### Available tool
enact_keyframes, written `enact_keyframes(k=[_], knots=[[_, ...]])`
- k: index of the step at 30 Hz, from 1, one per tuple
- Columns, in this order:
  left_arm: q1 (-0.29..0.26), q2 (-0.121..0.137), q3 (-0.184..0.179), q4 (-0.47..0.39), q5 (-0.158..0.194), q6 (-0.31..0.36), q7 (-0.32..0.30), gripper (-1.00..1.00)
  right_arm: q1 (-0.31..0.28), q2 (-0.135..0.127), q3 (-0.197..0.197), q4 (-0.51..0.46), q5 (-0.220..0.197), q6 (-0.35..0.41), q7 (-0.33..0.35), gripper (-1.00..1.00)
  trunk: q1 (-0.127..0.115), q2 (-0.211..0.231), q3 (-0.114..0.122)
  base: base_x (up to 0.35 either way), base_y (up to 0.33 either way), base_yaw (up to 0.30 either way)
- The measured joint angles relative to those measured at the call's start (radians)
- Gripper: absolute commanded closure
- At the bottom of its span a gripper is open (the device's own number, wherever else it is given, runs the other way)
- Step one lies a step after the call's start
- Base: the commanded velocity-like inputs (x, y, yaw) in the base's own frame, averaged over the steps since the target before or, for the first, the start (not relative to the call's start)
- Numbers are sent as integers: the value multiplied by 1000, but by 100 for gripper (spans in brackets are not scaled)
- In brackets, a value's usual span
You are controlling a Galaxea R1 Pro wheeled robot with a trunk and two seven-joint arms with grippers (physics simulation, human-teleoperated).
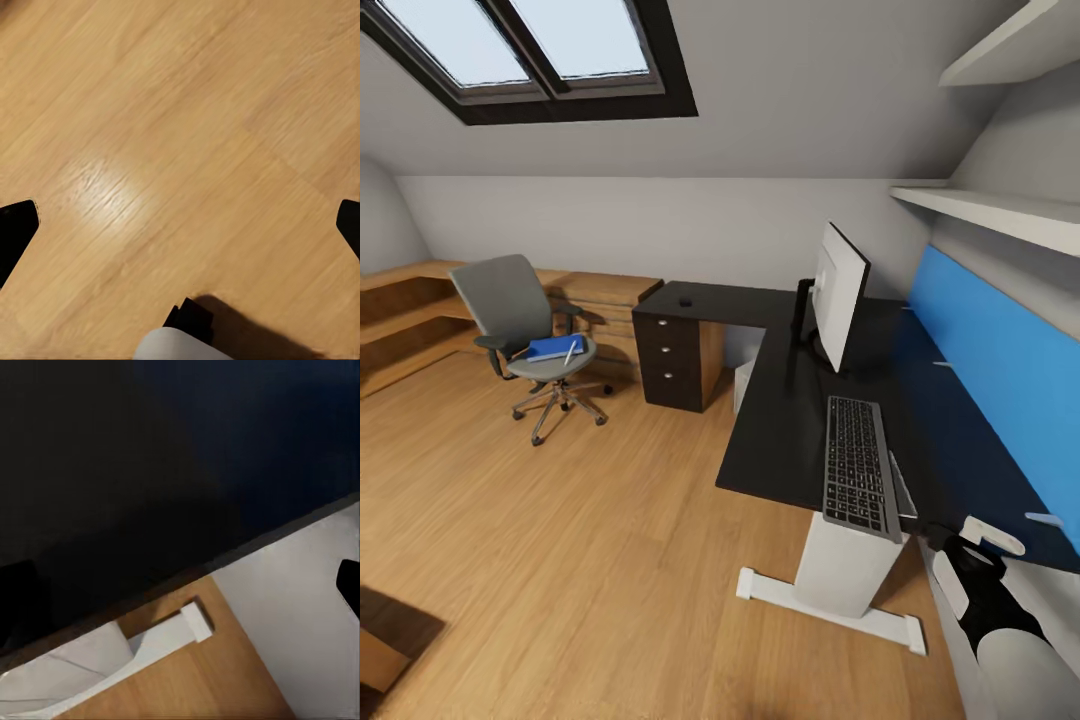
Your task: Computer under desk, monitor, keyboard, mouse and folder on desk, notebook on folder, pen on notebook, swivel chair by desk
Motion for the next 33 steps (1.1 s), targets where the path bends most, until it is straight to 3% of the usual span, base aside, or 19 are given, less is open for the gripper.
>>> enact_keyframes(k=[14,20,24,30,33], knots=[[0,0,2,0,1,2,0,-100,1,2,-3,30,-5,-55,4,-100,0,0,0,-336,0,0],[0,1,4,1,2,2,-1,-100,3,94,-2,31,-2,-80,12,-100,0,0,0,-304,0,0],[0,1,5,1,2,1,0,-100,5,131,2,32,2,-113,13,-100,0,0,0,-122,0,0],[0,1,5,1,1,1,0,-100,7,163,11,34,27,-136,13,-100,-1,0,0,-28,0,0],[0,1,6,0,0,0,0,-100,7,166,12,34,35,-137,13,-100,-1,0,0,-4,0,0]])
